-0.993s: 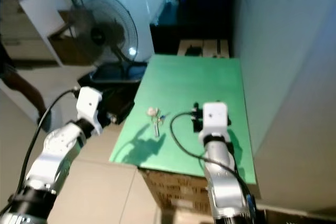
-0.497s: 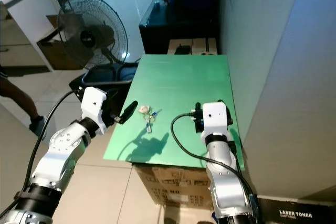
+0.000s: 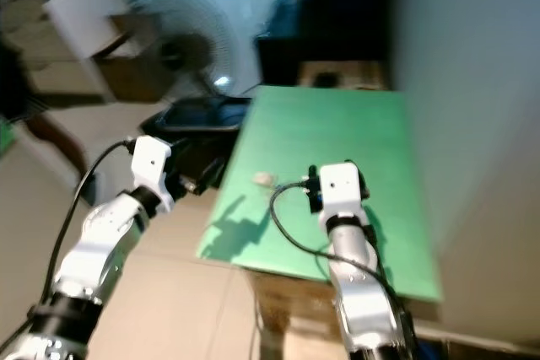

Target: Hang keys on a hook

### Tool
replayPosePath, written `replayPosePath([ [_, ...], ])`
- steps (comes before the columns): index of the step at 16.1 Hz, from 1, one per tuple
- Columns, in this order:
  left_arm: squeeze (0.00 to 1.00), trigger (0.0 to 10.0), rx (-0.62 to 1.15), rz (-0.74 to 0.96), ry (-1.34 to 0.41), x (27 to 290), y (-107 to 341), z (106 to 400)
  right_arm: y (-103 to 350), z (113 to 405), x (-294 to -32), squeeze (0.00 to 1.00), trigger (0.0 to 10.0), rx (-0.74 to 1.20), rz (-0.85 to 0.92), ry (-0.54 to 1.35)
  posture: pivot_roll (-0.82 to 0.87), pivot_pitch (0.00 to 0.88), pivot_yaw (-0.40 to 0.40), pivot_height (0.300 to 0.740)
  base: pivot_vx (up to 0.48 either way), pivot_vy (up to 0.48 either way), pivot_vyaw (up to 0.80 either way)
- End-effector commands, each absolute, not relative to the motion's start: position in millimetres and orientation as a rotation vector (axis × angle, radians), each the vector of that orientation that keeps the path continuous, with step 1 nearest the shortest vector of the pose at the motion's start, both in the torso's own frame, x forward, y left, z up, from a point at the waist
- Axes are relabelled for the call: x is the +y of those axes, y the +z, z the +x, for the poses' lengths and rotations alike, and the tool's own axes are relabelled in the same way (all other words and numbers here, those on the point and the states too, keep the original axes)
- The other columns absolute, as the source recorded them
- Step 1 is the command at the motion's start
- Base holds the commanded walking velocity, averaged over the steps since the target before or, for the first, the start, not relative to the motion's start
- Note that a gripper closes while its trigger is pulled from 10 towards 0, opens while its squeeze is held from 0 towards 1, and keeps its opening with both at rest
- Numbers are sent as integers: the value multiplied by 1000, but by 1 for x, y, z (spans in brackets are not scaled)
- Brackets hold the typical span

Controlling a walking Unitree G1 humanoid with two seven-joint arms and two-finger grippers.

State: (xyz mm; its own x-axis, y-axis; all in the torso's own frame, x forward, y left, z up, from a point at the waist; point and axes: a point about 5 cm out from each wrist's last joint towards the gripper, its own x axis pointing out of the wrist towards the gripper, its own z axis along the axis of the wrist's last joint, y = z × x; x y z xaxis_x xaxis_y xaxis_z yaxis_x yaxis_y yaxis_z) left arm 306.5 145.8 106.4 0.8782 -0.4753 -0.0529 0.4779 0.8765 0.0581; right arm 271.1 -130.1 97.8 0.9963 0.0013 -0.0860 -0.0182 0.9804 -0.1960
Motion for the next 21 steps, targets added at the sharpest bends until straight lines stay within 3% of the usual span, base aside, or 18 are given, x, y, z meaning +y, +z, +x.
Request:
replayPosePath([
  [1,0,10000,37,61,-490,146,109,310,97,269,-131,0,10000,102,-188,7,-127,0,178,740,0,469,0],
  [8,0,10000,39,107,-486,147,109,311,99,271,-137,0,10000,99,-157,-47,-126,0,186,740,0,0,0],
  [13,0,10000,45,140,-487,158,111,311,125,296,-162,0,10000,53,-48,-318,-107,0,234,740,0,0,0],
  [16,0,10000,60,182,-505,165,114,310,136,308,-172,0,10000,88,-232,-517,-85,0,280,740,0,0,0],
  [21,0,10000,58,215,-536,167,120,313,147,319,-161,0,10000,18,-236,-447,-70,0,291,740,0,0,0],
])
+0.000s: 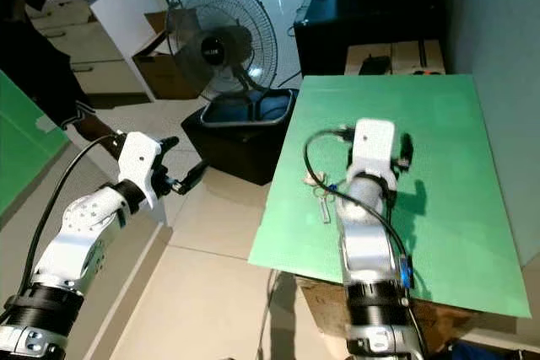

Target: Hang keys on a hook

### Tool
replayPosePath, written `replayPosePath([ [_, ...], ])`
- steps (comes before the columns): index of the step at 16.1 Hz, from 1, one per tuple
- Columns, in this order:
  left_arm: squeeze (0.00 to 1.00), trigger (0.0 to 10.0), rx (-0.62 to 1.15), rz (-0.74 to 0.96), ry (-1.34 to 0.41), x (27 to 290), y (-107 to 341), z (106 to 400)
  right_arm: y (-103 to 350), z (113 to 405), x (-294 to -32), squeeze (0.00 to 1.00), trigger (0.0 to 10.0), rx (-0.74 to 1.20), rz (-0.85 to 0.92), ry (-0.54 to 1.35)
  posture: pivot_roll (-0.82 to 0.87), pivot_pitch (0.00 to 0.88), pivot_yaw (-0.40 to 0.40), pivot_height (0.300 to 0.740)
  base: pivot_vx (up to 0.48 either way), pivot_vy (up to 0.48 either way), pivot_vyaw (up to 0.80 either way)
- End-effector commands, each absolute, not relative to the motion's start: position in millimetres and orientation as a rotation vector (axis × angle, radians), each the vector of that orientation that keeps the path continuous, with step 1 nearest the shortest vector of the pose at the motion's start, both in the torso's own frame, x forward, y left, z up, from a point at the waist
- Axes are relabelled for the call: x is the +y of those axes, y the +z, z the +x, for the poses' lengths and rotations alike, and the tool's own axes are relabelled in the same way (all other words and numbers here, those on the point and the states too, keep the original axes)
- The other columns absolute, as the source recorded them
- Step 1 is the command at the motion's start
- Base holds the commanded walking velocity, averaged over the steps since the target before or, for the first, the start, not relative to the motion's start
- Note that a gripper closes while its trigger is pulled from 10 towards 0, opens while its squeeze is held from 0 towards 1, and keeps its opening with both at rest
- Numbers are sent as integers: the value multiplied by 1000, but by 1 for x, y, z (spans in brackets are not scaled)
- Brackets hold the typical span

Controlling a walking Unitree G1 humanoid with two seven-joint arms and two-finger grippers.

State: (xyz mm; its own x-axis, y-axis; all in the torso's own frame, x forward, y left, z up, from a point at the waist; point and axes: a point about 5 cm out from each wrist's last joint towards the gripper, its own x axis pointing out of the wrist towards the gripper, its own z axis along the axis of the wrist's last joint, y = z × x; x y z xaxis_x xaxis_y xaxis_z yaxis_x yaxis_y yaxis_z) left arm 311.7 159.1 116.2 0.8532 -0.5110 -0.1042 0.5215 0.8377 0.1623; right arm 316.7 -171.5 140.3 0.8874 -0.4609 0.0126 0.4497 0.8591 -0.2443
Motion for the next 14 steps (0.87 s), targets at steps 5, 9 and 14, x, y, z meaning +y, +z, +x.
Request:
replayPosePath([
  [5,0,10000,61,186,-520,162,115,307,102,301,-167,0,10000,139,-332,-307,-76,0,240,740,0,0,0],
  [9,0,10000,67,136,-450,154,99,295,93,298,-164,0,10000,150,-516,-105,-91,0,107,740,0,0,0],
  [14,0,10000,129,97,-391,154,74,277,76,285,-162,0,10000,189,-537,57,-75,0,39,740,0,0,0],
])
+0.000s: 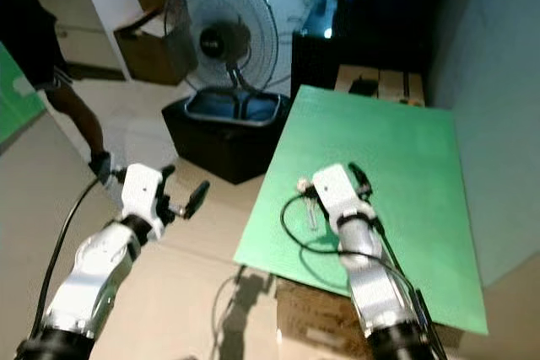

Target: Hang keys on a hook

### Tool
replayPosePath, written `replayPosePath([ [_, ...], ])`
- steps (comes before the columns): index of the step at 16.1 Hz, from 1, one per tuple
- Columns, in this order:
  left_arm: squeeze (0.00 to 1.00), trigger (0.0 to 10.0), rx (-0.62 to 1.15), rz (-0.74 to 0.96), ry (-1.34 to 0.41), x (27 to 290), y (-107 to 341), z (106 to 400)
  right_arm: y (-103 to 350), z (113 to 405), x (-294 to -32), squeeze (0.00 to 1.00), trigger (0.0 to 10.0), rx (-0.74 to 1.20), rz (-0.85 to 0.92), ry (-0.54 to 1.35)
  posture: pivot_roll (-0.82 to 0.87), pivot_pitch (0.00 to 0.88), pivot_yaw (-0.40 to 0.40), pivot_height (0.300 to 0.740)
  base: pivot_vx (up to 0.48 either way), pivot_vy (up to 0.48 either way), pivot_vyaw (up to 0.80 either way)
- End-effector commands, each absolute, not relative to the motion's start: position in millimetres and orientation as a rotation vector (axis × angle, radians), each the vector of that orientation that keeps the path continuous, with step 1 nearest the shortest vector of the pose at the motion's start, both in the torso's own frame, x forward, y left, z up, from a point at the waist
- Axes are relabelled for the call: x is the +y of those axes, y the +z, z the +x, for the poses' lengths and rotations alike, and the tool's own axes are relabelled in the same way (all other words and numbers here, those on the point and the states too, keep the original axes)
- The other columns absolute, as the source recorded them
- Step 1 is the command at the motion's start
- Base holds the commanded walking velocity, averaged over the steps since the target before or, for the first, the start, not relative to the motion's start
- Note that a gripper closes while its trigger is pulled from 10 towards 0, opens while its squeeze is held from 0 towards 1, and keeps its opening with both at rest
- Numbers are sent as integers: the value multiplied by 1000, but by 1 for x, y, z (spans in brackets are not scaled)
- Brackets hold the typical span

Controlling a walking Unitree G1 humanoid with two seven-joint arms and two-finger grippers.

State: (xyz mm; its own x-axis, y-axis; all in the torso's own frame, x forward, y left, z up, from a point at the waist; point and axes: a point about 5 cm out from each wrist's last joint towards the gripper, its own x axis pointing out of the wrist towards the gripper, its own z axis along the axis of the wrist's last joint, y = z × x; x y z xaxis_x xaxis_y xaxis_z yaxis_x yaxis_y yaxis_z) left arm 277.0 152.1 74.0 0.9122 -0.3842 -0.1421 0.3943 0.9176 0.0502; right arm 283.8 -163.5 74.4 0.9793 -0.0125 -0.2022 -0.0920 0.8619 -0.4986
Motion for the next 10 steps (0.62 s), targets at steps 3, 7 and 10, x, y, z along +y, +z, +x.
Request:
replayPosePath([
  [3,0,10000,101,98,-377,160,86,286,84,291,-168,0,10000,144,-323,-95,-78,0,88,740,0,0,0],
  [7,0,10000,107,-63,-378,147,92,304,82,285,-194,0,10000,143,-270,-240,-106,0,131,740,0,0,0],
  [10,0,10000,118,-53,-395,154,89,297,82,285,-192,0,10000,144,-223,-249,-114,0,128,740,0,0,0],
])
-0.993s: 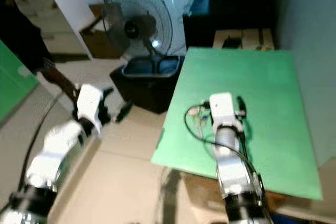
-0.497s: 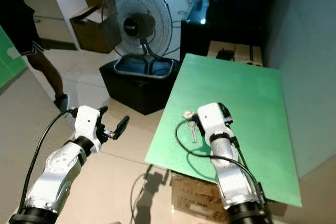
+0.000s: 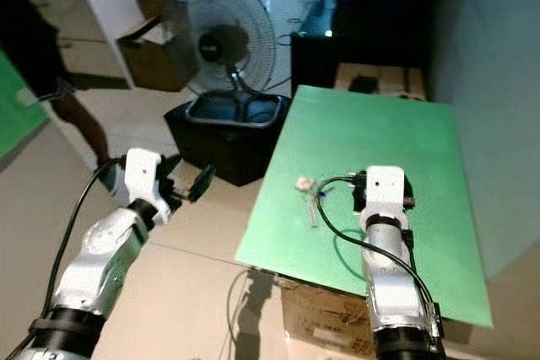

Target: Hang keys on a hook

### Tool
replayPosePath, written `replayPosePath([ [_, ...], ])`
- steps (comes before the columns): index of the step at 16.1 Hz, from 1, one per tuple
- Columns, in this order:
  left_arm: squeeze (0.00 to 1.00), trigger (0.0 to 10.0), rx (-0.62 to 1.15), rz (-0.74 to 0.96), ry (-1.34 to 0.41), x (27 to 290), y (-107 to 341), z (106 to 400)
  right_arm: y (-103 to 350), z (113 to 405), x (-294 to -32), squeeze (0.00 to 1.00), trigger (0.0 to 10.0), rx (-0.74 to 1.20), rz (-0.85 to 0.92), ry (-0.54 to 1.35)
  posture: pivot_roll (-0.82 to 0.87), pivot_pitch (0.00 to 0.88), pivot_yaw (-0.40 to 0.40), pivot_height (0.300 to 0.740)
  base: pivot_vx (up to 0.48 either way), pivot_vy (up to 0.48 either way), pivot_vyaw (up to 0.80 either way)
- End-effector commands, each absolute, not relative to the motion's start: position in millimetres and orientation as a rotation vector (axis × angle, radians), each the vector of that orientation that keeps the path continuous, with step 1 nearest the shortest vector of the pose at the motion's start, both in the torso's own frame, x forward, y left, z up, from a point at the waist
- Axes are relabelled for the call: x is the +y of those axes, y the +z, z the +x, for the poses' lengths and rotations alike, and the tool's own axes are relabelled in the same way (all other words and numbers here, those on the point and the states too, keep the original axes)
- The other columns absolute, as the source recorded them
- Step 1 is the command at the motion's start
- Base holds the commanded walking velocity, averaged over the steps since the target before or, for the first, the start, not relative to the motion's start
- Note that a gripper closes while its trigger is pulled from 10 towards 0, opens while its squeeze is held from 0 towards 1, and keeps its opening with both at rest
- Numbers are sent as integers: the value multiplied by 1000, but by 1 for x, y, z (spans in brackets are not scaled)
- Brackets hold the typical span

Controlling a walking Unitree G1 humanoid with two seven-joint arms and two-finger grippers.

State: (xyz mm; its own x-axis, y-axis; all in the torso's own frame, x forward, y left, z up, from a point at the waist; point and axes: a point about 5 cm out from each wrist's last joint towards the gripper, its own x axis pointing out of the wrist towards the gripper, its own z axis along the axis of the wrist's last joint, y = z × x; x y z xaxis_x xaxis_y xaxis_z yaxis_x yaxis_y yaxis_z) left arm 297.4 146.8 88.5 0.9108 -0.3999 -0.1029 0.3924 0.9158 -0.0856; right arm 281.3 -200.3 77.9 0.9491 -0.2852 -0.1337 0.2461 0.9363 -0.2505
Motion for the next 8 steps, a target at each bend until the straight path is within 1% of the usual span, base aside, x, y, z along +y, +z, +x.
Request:
replayPosePath([
  [1,0,10000,120,-69,-360,159,87,297,88,285,-186,0,10000,108,-224,-233,-97,0,122,740,0,0,0],
  [2,0,10000,122,-78,-347,161,87,297,89,286,-182,0,10000,95,-217,-230,-88,0,115,740,0,0,0],
  [3,0,10000,122,-65,-343,162,87,295,95,288,-172,0,10000,68,-208,-209,-86,0,116,740,0,0,0],
  [4,0,10000,118,-49,-356,163,88,293,102,295,-165,0,10000,47,-190,-198,-87,0,126,740,0,0,0],
  [5,0,10000,124,-37,-365,164,88,292,101,304,-161,0,10000,69,-168,-188,-77,0,135,740,0,0,0],
  [8,0,10000,147,-1,-384,171,87,283,96,323,-155,0,10000,101,-176,-189,-37,0,170,740,0,0,0],
])
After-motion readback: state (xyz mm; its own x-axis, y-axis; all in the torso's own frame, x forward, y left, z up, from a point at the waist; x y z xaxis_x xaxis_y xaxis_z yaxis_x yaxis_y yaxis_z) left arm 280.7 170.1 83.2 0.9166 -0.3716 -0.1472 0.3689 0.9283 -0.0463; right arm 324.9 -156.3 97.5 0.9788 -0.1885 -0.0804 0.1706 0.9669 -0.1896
